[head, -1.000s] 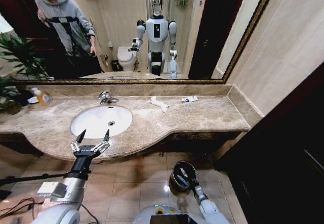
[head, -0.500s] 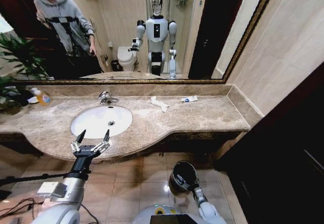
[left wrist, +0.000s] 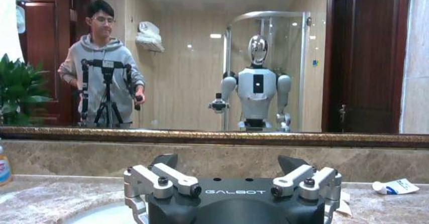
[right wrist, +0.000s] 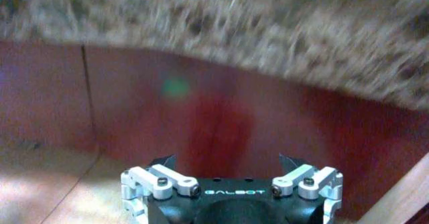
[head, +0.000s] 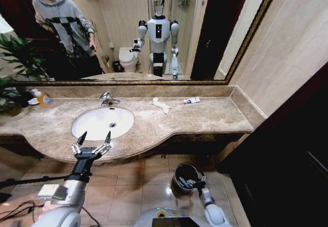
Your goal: Pick up the trash from the sink and place it in the trash bin.
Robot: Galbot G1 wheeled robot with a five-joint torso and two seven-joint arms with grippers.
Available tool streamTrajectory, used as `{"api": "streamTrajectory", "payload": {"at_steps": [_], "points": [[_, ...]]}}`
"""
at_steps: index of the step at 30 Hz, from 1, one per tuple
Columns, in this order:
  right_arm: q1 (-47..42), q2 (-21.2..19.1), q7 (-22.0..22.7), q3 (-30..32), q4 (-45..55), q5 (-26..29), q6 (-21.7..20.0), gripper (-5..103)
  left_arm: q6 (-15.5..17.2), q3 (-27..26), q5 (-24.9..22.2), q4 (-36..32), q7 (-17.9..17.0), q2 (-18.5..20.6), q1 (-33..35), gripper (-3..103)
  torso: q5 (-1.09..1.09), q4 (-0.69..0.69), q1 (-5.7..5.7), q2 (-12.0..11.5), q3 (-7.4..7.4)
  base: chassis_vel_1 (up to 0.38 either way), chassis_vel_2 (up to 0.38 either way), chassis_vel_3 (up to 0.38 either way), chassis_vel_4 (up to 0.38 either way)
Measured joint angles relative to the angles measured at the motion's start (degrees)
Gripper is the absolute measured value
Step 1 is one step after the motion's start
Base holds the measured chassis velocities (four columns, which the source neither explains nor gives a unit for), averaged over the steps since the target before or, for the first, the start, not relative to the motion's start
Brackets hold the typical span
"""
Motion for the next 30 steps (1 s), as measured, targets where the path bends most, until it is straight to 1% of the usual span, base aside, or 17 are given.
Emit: {"api": "streamTrajectory", "payload": {"at_steps": [2, 4, 5, 7, 8, 13, 14, 17, 18, 21, 22, 23, 24, 27, 28, 29, 30], "points": [[-1.94, 0.20, 0.58, 0.79, 3.72, 0.82, 0.56, 101, 0.00, 0.00, 0.00, 0.00, 0.00, 0.00, 0.00, 100, 0.01, 0.00, 0.00, 0.00, 0.00, 0.000, 0.000, 0.000, 0.000], [-3.93, 0.29, 0.97, 1.39, 7.45, 2.19, 0.65, 99, 0.00, 0.00, 0.00, 0.00, 0.00, 0.00, 0.00, 100, 0.01, 0.00, 0.00, 0.00, 0.00, 0.000, 0.000, 0.000, 0.000], [-3.93, 0.29, 0.97, 1.39, 7.45, 2.19, 0.65, 99, 0.00, 0.00, 0.00, 0.00, 0.00, 0.00, 0.00, 100, 0.01, 0.00, 0.00, 0.00, 0.00, 0.000, 0.000, 0.000, 0.000], [-7.08, 0.36, 1.11, 2.61, 13.05, 3.92, 0.76, 98, 0.00, 0.00, 0.00, 0.01, 0.00, 0.00, 0.00, 100, 0.00, 0.00, 0.00, 0.00, 0.00, 0.000, 0.000, 0.000, 0.000], [-8.13, 0.40, 1.38, 3.04, 15.11, 5.04, 0.62, 95, 0.00, 0.00, 0.00, 0.00, 0.00, 0.00, 0.00, 100, 0.00, 0.00, 0.00, 0.00, 0.00, 0.000, 0.000, 0.000, 0.000], [-11.44, 1.05, 2.36, 5.19, 22.49, 10.27, -0.88, 99, 0.00, 0.00, 0.00, 0.00, 0.00, 0.00, 0.00, 100, 0.00, 0.00, 0.00, 0.00, 0.00, 0.000, 0.000, 0.000, 0.000], [-11.44, 1.05, 2.36, 5.19, 22.49, 10.27, -0.88, 99, 0.00, 0.00, 0.00, 0.00, 0.00, 0.00, 0.00, 100, 0.00, 0.00, 0.00, 0.00, 0.00, 0.000, 0.000, 0.000, 0.000], [-14.13, 1.88, 2.11, 7.60, 29.20, 12.30, -1.77, 99, 0.00, 0.00, 0.00, 0.00, 0.00, 0.00, 0.00, 100, 0.01, 0.00, 0.01, 0.00, 0.00, 0.000, 0.000, 0.000, 0.000], [-14.13, 1.88, 2.11, 7.60, 29.20, 12.30, -1.77, 99, 0.00, 0.00, 0.00, 0.00, 0.00, 0.00, 0.00, 100, 0.01, 0.00, 0.01, 0.00, 0.00, 0.000, 0.000, 0.000, 0.000], [-15.86, 1.57, 2.15, 8.40, 34.70, 14.83, -2.86, 99, 0.00, 0.00, 0.00, 0.00, 0.00, 0.00, 0.00, 100, 0.00, 0.00, 0.01, 0.00, 0.00, 0.000, 0.000, 0.000, 0.000], [-16.23, 1.62, 2.15, 8.57, 37.97, 16.43, -3.88, 99, 0.00, 0.00, 0.00, 0.00, 0.00, 0.00, 0.00, 100, 0.00, -0.01, 0.01, 0.00, 0.00, 0.000, 0.000, 0.000, 0.000], [-16.23, 1.62, 2.15, 8.57, 37.97, 16.43, -3.88, 99, 0.00, 0.00, 0.00, 0.00, 0.00, 0.00, 0.00, 100, 0.00, -0.01, 0.01, 0.00, 0.00, 0.000, 0.000, 0.000, 0.000], [-16.03, 1.59, 2.26, 8.37, 39.73, 17.73, -4.60, 99, 0.00, 0.00, 0.00, 0.00, 0.00, 0.00, 0.00, 100, -0.01, -0.01, 0.01, 0.00, 0.00, 0.000, 0.000, 0.000, 0.000], [-13.50, 0.82, 2.37, 7.07, 43.85, 21.22, -7.95, 99, 0.00, 0.00, 0.00, 0.00, 0.00, 0.00, 0.00, 100, -0.01, 0.00, 0.01, 0.00, 0.00, 0.000, 0.000, 0.000, 0.000], [-12.24, 0.36, 2.36, 6.62, 44.78, 21.77, -8.96, 99, 0.00, 0.00, 0.00, 0.00, 0.00, 0.00, 0.00, 100, 0.00, 0.00, 0.01, 0.00, 0.00, 0.000, 0.000, 0.000, 0.000], [-12.24, 0.36, 2.36, 6.62, 44.78, 21.77, -8.96, 99, 0.00, 0.00, 0.00, 0.00, 0.00, 0.00, 0.00, 100, 0.00, 0.00, 0.01, 0.00, 0.00, 0.000, 0.000, 0.000, 0.000], [-10.60, -0.40, 2.26, 6.13, 45.65, 22.24, -10.26, 99, 0.00, 0.00, 0.00, 0.00, 0.00, 0.00, 0.00, 100, 0.01, 0.00, 0.01, 0.00, 0.00, 0.000, 0.000, 0.000, 0.000]]}}
